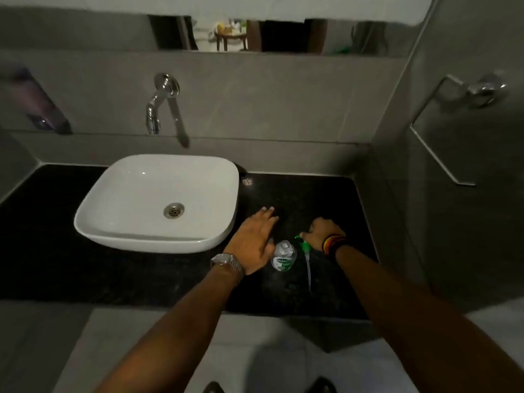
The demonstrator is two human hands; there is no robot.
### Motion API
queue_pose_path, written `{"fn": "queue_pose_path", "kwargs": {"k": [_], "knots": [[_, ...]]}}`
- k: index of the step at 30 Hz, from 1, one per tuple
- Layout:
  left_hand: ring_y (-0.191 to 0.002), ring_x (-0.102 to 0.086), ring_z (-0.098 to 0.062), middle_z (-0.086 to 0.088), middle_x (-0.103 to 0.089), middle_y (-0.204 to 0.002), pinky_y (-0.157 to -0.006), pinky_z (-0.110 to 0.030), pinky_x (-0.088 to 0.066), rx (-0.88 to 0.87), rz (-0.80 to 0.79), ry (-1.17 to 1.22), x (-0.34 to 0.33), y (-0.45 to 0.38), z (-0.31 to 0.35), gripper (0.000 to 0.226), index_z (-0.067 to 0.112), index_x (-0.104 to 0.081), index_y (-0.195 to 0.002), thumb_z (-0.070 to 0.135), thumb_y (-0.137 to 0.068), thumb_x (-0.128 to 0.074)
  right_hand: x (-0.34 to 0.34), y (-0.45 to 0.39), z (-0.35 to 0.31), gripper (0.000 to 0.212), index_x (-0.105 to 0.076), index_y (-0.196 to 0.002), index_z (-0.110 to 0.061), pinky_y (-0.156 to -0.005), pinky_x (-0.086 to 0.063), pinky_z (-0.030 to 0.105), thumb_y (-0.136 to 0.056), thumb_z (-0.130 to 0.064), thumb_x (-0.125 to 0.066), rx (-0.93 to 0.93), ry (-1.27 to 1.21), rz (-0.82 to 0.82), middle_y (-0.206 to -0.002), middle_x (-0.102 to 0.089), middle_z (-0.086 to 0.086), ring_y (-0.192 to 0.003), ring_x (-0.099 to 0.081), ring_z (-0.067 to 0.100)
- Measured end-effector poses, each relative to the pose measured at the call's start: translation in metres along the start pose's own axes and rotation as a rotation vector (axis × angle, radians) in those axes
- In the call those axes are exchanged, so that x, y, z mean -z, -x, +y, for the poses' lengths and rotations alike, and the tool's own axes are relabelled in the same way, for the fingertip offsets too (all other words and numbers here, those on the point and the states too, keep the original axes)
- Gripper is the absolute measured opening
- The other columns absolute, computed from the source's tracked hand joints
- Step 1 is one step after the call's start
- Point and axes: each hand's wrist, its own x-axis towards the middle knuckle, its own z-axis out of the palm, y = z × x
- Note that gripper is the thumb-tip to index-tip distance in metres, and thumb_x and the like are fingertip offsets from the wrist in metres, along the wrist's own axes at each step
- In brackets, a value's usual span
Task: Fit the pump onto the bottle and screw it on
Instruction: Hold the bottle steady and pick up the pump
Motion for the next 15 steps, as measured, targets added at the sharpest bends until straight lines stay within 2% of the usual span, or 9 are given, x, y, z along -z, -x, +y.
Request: {"fn": "queue_pose_path", "kwargs": {"k": [3, 8, 12, 15], "knots": [[-0.152, -0.026, -0.031, -0.014, -0.031, -0.162, -0.122, -0.046, -0.030, 0.061, -0.097, 0.076, -0.024, 0.004, -0.006, 0.074, 0.009, -0.040, -0.148, 0.027, -0.079, -0.061, -0.010, -0.010, 0.010, 0.048, -0.069, -0.117, -0.011, -0.093, -0.056, 0.040, -0.081, -0.043, -0.071, -0.101, -0.056, -0.067, -0.123, -0.069, 0.015, -0.113, -0.065, 0.034], [-0.152, -0.025, -0.028, -0.010, -0.036, -0.160, -0.123, -0.044, -0.029, 0.166, -0.152, 0.176, -0.048, 0.006, -0.013, 0.087, 0.013, -0.041, -0.149, 0.042, -0.076, -0.078, -0.016, -0.029, 0.008, 0.064, -0.065, -0.126, -0.008, -0.098, -0.054, 0.042, -0.075, -0.043, -0.081, -0.187, -0.125, -0.121, -0.129, -0.066, 0.017, -0.118, -0.063, 0.035], [-0.150, -0.030, -0.024, -0.003, -0.048, -0.153, -0.121, -0.043, -0.032, 0.187, -0.173, 0.212, -0.054, -0.003, -0.013, 0.078, 0.021, -0.051, -0.141, 0.050, -0.075, -0.079, -0.026, -0.040, -0.001, 0.072, -0.058, -0.133, -0.008, -0.097, -0.054, 0.041, -0.073, -0.038, -0.085, -0.242, -0.039, -0.136, -0.135, -0.062, 0.015, -0.122, -0.060, 0.035], [-0.147, -0.034, -0.023, -0.001, -0.054, -0.147, -0.118, -0.046, -0.035, 0.185, -0.186, 0.213, -0.056, -0.006, -0.014, 0.070, 0.023, -0.056, -0.136, 0.051, -0.076, -0.077, -0.037, -0.043, -0.004, 0.068, -0.057, -0.133, -0.010, -0.095, -0.055, 0.040, -0.075, -0.034, -0.084, -0.282, 0.025, -0.113, -0.135, -0.062, 0.013, -0.122, -0.060, 0.033]]}}
